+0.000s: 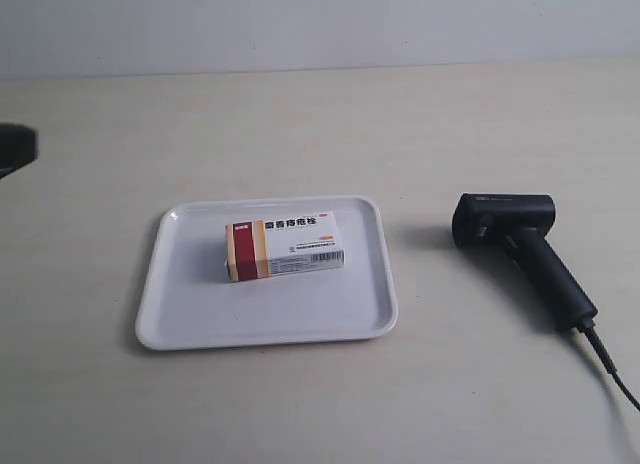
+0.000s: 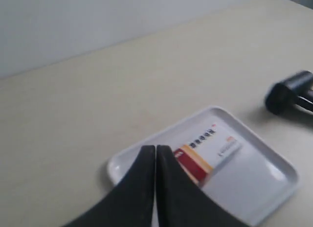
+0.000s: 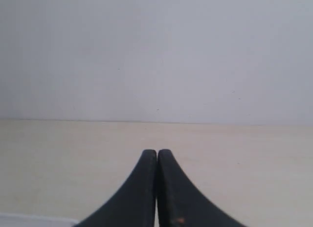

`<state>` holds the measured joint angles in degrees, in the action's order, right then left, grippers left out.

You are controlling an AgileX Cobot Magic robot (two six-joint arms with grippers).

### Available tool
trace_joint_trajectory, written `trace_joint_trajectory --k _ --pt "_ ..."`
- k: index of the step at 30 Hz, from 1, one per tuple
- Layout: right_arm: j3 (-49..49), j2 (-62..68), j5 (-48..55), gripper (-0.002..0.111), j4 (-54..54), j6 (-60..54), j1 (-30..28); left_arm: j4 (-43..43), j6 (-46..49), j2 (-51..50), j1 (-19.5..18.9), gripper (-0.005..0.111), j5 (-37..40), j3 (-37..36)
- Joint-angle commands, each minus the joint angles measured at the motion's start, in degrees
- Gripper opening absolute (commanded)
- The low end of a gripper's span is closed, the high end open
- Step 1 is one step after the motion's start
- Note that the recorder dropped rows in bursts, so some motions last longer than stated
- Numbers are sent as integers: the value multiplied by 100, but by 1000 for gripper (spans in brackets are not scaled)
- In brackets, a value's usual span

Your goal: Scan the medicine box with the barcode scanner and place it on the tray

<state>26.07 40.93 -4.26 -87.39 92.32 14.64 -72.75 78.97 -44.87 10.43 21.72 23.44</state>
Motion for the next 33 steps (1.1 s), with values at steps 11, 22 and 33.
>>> trace_joint_trajectory --k 11,22,33 --pt "-27 -147 -56 0 45 60 6 -1460 190 3808 -16 3 -1480 -2344" --pt "-27 -147 -56 0 45 60 6 -2720 2481 4487 -3 3 -2433 -1968" --pt "-27 -147 -56 0 45 60 6 -1035 448 4487 -16 3 -2650 -2344"
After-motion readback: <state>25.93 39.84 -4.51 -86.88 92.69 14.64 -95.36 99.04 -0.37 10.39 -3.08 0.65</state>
